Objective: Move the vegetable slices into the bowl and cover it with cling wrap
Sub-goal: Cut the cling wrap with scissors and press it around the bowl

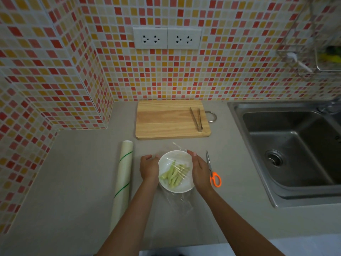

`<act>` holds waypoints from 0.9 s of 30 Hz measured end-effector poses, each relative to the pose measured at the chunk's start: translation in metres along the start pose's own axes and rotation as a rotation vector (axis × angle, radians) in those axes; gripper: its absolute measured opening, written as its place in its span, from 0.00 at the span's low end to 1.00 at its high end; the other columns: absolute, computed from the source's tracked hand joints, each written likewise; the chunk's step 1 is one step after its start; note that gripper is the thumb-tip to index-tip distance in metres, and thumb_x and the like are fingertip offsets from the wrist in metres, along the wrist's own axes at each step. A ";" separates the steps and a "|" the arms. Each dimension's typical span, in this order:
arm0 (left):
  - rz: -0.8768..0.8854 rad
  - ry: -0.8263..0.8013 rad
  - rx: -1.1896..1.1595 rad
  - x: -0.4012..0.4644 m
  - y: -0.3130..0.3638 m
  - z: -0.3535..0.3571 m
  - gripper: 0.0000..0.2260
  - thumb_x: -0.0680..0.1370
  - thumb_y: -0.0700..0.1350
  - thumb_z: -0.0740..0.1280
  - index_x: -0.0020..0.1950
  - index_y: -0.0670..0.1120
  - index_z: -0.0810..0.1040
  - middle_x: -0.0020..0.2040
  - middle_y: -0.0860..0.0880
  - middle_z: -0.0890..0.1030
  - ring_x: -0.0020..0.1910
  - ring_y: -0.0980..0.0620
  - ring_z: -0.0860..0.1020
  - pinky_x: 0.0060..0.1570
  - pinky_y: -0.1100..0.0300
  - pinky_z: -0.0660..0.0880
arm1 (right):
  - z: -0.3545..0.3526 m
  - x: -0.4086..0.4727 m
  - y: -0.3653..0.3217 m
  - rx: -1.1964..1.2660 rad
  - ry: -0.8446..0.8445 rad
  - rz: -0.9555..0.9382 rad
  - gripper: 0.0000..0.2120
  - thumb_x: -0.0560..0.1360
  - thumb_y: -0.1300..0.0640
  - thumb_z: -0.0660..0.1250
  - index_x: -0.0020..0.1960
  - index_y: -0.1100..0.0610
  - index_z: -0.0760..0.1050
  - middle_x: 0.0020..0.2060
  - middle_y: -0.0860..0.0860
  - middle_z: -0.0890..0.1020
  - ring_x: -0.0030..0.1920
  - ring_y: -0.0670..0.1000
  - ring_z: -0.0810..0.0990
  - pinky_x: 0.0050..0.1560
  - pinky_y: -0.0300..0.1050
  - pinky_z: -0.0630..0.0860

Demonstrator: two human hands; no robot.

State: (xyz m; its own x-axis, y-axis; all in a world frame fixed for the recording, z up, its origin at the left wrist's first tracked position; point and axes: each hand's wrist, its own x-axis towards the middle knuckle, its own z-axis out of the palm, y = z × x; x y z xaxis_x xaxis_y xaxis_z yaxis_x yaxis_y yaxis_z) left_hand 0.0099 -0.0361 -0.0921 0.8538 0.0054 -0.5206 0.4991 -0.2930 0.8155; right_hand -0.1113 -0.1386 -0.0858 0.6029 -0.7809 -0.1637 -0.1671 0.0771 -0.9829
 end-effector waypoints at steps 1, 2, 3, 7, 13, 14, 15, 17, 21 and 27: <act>-0.024 -0.012 -0.017 0.002 0.002 0.000 0.16 0.73 0.45 0.68 0.60 0.45 0.74 0.58 0.44 0.80 0.52 0.44 0.78 0.53 0.55 0.74 | 0.000 -0.001 0.000 0.000 -0.001 -0.003 0.19 0.82 0.49 0.54 0.61 0.57 0.79 0.55 0.51 0.83 0.58 0.49 0.80 0.63 0.54 0.76; -0.034 -0.012 -0.018 0.003 0.004 0.000 0.17 0.74 0.44 0.68 0.61 0.45 0.74 0.59 0.44 0.80 0.53 0.43 0.78 0.53 0.55 0.74 | 0.000 -0.002 -0.001 -0.003 0.002 -0.006 0.19 0.82 0.49 0.54 0.61 0.58 0.79 0.55 0.52 0.83 0.58 0.50 0.80 0.63 0.55 0.76; -0.031 0.003 0.002 0.002 0.007 0.001 0.17 0.74 0.44 0.67 0.62 0.44 0.73 0.59 0.43 0.79 0.54 0.43 0.78 0.52 0.56 0.72 | 0.000 -0.003 -0.003 0.001 0.010 -0.010 0.19 0.82 0.50 0.54 0.61 0.58 0.79 0.55 0.53 0.83 0.58 0.51 0.80 0.63 0.56 0.75; 0.244 0.140 0.075 -0.014 0.020 -0.009 0.15 0.78 0.47 0.65 0.62 0.41 0.73 0.50 0.42 0.80 0.52 0.41 0.79 0.49 0.54 0.71 | 0.001 -0.007 -0.009 0.016 0.049 -0.016 0.19 0.82 0.51 0.54 0.61 0.59 0.79 0.55 0.53 0.84 0.58 0.50 0.80 0.63 0.54 0.75; 0.632 0.022 0.076 -0.066 -0.010 -0.008 0.18 0.82 0.48 0.54 0.70 0.46 0.70 0.63 0.55 0.74 0.62 0.60 0.71 0.60 0.68 0.65 | -0.003 -0.018 -0.010 0.016 0.074 -0.048 0.19 0.82 0.50 0.53 0.62 0.55 0.79 0.52 0.44 0.84 0.56 0.41 0.80 0.60 0.41 0.75; 0.621 -0.005 0.100 -0.069 -0.015 -0.005 0.19 0.82 0.49 0.53 0.72 0.47 0.68 0.65 0.57 0.72 0.63 0.61 0.69 0.60 0.70 0.63 | -0.003 -0.020 -0.007 0.012 0.068 -0.056 0.19 0.82 0.50 0.53 0.61 0.55 0.79 0.51 0.43 0.84 0.55 0.40 0.80 0.58 0.38 0.75; 0.608 -0.022 0.109 -0.068 -0.018 -0.003 0.20 0.83 0.49 0.53 0.73 0.47 0.67 0.66 0.55 0.72 0.65 0.60 0.69 0.61 0.70 0.63 | -0.005 -0.022 -0.004 0.006 0.063 -0.064 0.18 0.82 0.50 0.53 0.59 0.53 0.80 0.49 0.42 0.85 0.54 0.39 0.81 0.55 0.34 0.76; 0.599 -0.049 0.114 -0.062 -0.017 -0.002 0.19 0.83 0.48 0.53 0.72 0.46 0.68 0.67 0.50 0.75 0.66 0.54 0.73 0.64 0.64 0.67 | -0.009 -0.024 0.001 -0.015 0.085 -0.076 0.17 0.82 0.50 0.55 0.51 0.52 0.83 0.42 0.40 0.85 0.46 0.36 0.81 0.46 0.28 0.75; 0.622 -0.116 0.114 -0.049 -0.014 -0.003 0.18 0.83 0.48 0.52 0.68 0.48 0.72 0.59 0.50 0.81 0.61 0.54 0.76 0.57 0.77 0.66 | -0.023 -0.002 -0.009 -0.207 0.195 -0.146 0.14 0.80 0.51 0.60 0.47 0.57 0.81 0.41 0.47 0.84 0.45 0.46 0.81 0.50 0.41 0.77; 0.625 -0.122 0.126 -0.046 -0.016 -0.001 0.18 0.83 0.50 0.51 0.68 0.48 0.73 0.61 0.49 0.81 0.62 0.55 0.76 0.60 0.68 0.68 | -0.009 0.036 -0.034 -0.255 -0.082 -0.012 0.16 0.74 0.54 0.70 0.59 0.61 0.80 0.53 0.49 0.83 0.54 0.44 0.79 0.52 0.23 0.70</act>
State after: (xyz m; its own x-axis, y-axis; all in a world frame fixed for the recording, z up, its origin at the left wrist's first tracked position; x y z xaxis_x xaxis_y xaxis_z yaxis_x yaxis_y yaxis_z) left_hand -0.0368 -0.0305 -0.0813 0.9510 -0.3090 0.0110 -0.1136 -0.3161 0.9419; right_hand -0.0911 -0.1748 -0.0579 0.6651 -0.7274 -0.1690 -0.3448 -0.0984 -0.9335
